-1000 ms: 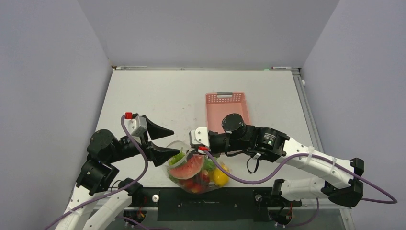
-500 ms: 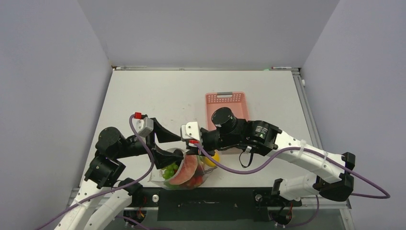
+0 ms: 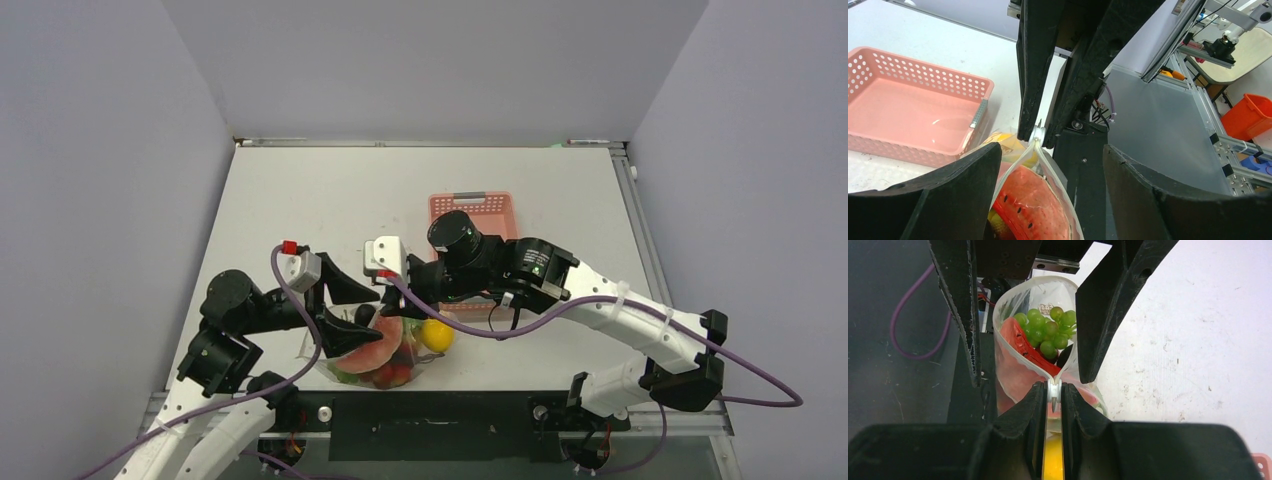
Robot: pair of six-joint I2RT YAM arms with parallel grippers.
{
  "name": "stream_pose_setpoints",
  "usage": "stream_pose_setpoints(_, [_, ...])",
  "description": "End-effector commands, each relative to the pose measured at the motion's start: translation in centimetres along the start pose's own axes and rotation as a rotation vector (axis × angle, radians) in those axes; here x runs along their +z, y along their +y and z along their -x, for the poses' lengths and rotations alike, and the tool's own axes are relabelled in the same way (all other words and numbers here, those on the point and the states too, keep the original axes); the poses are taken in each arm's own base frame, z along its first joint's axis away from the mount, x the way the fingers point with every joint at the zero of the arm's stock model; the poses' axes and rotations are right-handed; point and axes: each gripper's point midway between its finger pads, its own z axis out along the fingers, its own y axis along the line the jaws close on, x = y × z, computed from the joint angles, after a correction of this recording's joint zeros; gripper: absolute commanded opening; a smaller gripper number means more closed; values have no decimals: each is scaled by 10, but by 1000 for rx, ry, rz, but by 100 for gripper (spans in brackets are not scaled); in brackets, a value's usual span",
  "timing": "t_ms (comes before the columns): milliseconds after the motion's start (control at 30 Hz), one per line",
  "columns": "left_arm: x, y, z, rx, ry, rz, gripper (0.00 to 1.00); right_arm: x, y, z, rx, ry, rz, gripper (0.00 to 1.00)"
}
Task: Place the food in the zip-top bag and seal the zipper
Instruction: Zip the zipper food storage bag at the center of the board.
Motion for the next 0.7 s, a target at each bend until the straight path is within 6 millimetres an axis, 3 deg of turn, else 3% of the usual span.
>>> stream_pose_setpoints(0, [0, 3, -5, 25, 12, 15, 70, -12, -5, 42, 0, -113, -42, 5])
stream_pose_setpoints(533, [4, 21, -22, 64, 101, 127, 52, -17, -8, 50, 80, -100, -104, 5])
stream_pose_setpoints(600, [4, 23, -23, 66, 104, 138, 47, -17, -8, 50, 82, -98, -105, 5])
stream_pose_setpoints(667, [3, 24, -24, 69, 109, 149, 34, -18, -7, 51, 82, -99, -108, 5])
